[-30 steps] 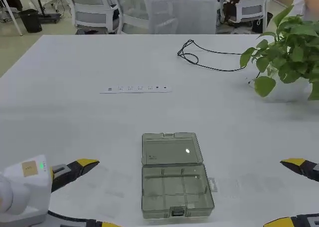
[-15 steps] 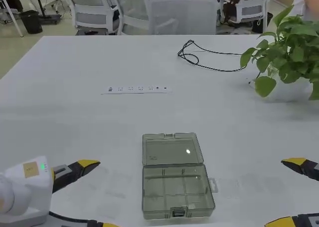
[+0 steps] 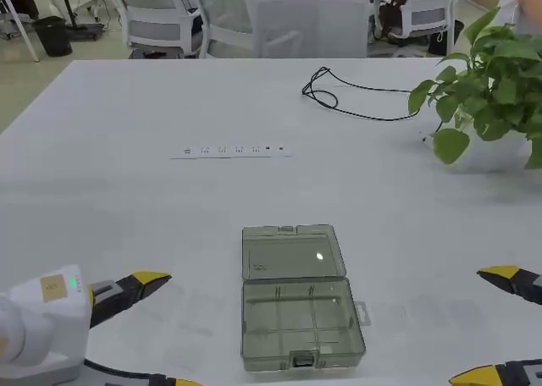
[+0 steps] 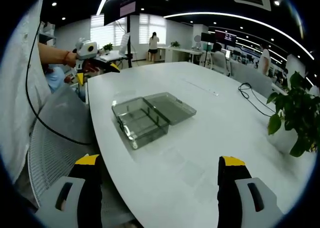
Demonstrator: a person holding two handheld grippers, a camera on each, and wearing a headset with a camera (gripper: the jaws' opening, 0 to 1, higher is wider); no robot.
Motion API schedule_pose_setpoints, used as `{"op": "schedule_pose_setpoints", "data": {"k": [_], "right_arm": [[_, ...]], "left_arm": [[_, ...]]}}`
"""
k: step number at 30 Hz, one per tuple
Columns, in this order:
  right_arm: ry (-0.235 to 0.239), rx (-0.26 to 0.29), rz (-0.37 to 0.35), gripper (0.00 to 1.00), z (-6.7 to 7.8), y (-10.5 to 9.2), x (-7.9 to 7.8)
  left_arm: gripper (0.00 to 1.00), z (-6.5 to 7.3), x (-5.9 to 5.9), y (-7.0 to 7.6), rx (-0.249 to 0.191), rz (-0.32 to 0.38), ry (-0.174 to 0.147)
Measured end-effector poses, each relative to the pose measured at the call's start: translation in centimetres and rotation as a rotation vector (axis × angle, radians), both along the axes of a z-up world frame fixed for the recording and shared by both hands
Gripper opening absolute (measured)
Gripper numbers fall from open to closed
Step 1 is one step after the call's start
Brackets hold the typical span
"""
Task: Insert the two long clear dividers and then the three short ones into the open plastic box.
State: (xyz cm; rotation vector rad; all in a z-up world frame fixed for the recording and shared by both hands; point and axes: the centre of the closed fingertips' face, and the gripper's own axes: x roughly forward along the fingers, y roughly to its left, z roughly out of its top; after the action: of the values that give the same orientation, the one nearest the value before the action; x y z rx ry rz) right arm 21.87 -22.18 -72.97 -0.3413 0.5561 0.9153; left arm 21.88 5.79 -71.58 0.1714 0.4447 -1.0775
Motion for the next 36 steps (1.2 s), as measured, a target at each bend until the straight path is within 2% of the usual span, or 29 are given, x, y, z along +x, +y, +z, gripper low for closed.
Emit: {"op": "schedule_pose_setpoints", "data": {"k": [20, 36], "right_arm": [[-0.003, 0.003, 0.002, 0.97, 0.04, 0.15, 0.13], [0.010, 0.008, 0.001, 0.97, -0.34, 0.33, 0.08]], "left_arm": [[1.00, 0.00, -0.21, -0.32, 0.004, -0.006, 0.001], [1.00, -0.34, -0.34, -0.81, 0.003, -0.013, 0.019]]}}
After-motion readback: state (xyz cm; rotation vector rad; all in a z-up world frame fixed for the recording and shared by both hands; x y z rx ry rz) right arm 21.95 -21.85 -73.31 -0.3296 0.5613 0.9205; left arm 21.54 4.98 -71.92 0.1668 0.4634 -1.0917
